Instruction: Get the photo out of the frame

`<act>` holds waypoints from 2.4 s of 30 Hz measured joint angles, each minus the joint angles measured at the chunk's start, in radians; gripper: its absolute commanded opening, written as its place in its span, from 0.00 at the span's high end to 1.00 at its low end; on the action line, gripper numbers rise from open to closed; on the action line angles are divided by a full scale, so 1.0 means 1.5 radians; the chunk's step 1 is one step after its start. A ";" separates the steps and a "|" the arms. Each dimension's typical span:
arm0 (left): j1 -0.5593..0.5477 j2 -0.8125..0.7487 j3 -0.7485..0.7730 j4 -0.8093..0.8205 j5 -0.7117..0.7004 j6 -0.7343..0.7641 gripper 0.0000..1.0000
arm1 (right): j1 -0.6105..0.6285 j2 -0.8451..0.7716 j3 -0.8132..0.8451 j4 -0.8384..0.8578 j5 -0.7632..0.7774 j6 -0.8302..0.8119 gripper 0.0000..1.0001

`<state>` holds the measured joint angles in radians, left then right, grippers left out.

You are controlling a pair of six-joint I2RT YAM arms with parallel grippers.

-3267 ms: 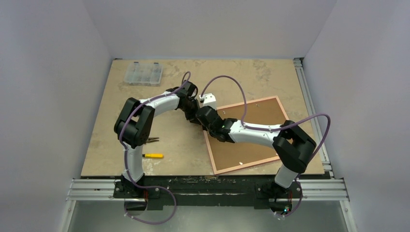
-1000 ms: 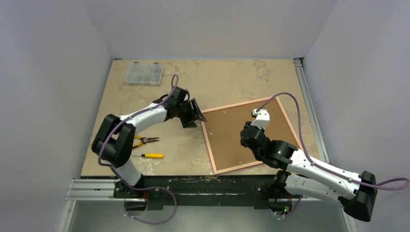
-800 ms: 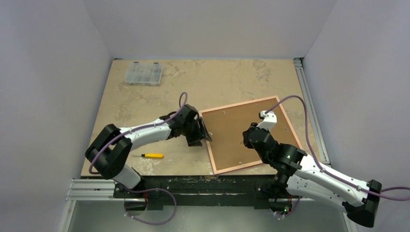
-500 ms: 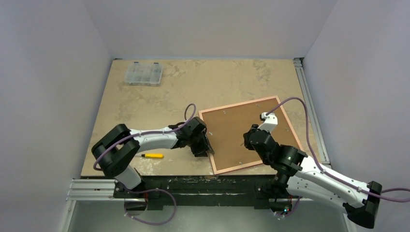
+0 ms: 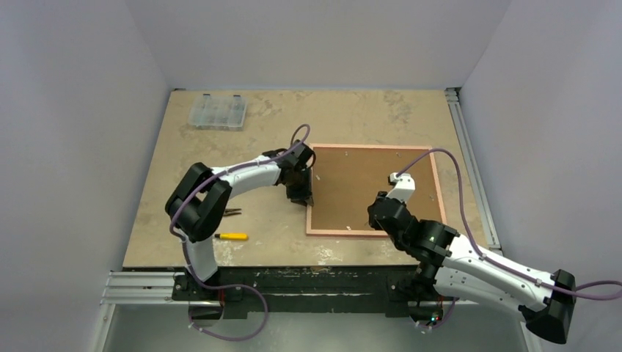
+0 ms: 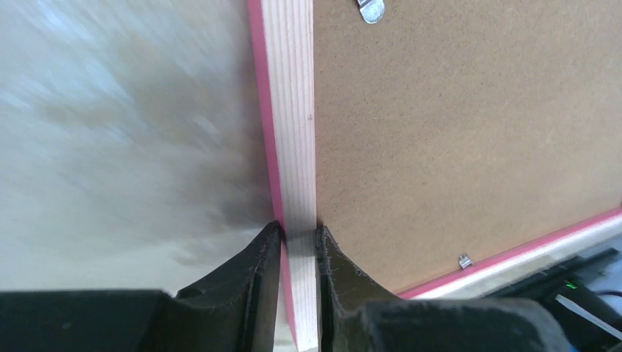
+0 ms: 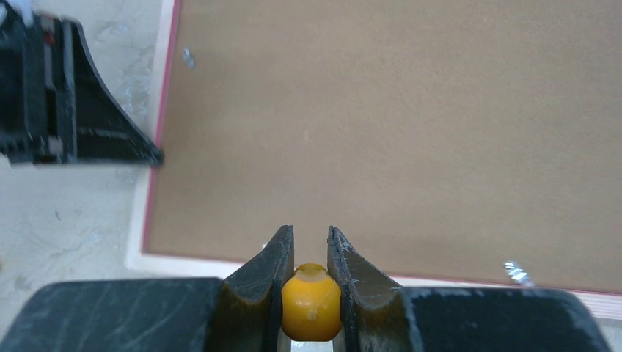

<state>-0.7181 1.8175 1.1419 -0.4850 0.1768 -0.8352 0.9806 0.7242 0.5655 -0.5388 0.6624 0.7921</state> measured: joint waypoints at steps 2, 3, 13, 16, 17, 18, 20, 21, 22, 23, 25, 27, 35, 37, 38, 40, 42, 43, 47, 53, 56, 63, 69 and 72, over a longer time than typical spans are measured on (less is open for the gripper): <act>0.032 0.027 0.055 -0.044 -0.017 0.078 0.99 | 0.000 0.012 -0.001 0.007 0.000 -0.005 1.00; 0.046 0.043 0.085 -0.067 -0.030 0.115 0.99 | 0.000 0.018 -0.001 0.011 0.000 -0.008 1.00; 0.123 0.143 0.242 -0.156 -0.051 0.255 0.55 | 0.000 0.110 -0.001 0.065 -0.018 -0.039 1.00; 0.170 0.076 0.133 -0.093 -0.010 0.178 0.45 | 0.000 0.116 0.000 0.076 -0.019 -0.045 1.00; 0.179 0.049 0.097 -0.079 -0.007 0.148 0.43 | 0.000 0.116 0.000 0.079 -0.019 -0.047 1.00; 0.192 0.011 0.054 -0.071 -0.006 0.109 0.42 | 0.000 0.116 0.000 0.082 -0.019 -0.048 1.00; 0.205 -0.066 -0.017 -0.064 -0.004 0.020 0.40 | 0.000 0.116 0.000 0.089 -0.019 -0.050 1.00; 0.206 -0.102 -0.045 -0.056 0.001 -0.026 0.40 | 0.000 0.116 0.000 0.092 -0.019 -0.050 1.00; 0.202 -0.132 -0.067 -0.048 0.006 -0.071 0.40 | 0.000 0.116 0.000 0.093 -0.019 -0.050 1.00; 0.196 -0.155 -0.084 -0.040 0.011 -0.118 0.39 | 0.000 0.116 0.000 0.094 -0.019 -0.050 1.00; 0.174 -0.187 -0.110 -0.030 0.013 -0.194 0.36 | 0.000 0.116 0.000 0.095 -0.020 -0.049 1.00; 0.146 -0.204 -0.131 -0.021 0.008 -0.260 0.33 | 0.000 0.113 0.000 0.095 -0.020 -0.047 1.00; 0.076 -0.191 -0.175 0.019 0.031 -0.449 0.40 | 0.000 0.073 0.000 0.089 -0.020 -0.039 1.00; 0.069 -0.171 -0.172 0.030 0.031 -0.477 0.44 | 0.000 0.065 0.000 0.089 -0.020 -0.037 1.00; 0.066 -0.162 -0.172 0.036 0.031 -0.488 0.45 | 0.000 0.061 0.000 0.088 -0.020 -0.035 1.00; 0.057 -0.146 -0.172 0.046 0.031 -0.509 0.48 | 0.000 0.057 0.000 0.086 -0.019 -0.034 1.00; 0.053 -0.132 -0.172 0.054 0.031 -0.524 0.50 | 0.000 0.056 0.000 0.083 -0.020 -0.033 1.00; 0.051 -0.125 -0.172 0.058 0.030 -0.532 0.51 | 0.000 0.056 0.000 0.081 -0.020 -0.032 1.00; 0.050 -0.098 -0.172 0.078 0.026 -0.548 0.58 | 0.000 0.057 0.000 0.076 -0.020 -0.031 1.00; 0.051 -0.060 -0.134 0.054 0.045 -0.519 0.70 | 0.000 0.061 -0.001 0.075 -0.020 -0.030 1.00; 0.057 -0.031 -0.104 0.052 0.054 -0.498 0.80 | 0.000 0.067 0.000 0.075 -0.020 -0.031 1.00; 0.092 -0.003 -0.041 0.012 0.029 -0.366 0.95 | 0.000 0.086 -0.001 0.080 -0.020 -0.032 1.00; 0.135 0.037 0.035 -0.028 0.012 -0.190 1.00 | 0.000 0.135 0.000 0.114 -0.029 -0.047 1.00; 0.159 0.064 0.079 -0.039 0.019 -0.101 1.00 | 0.000 0.180 0.008 0.141 -0.042 -0.062 1.00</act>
<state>-0.4789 1.9141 1.2598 -0.5434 0.2047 -0.9867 0.9806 0.9947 0.5781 -0.3271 0.5991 0.6987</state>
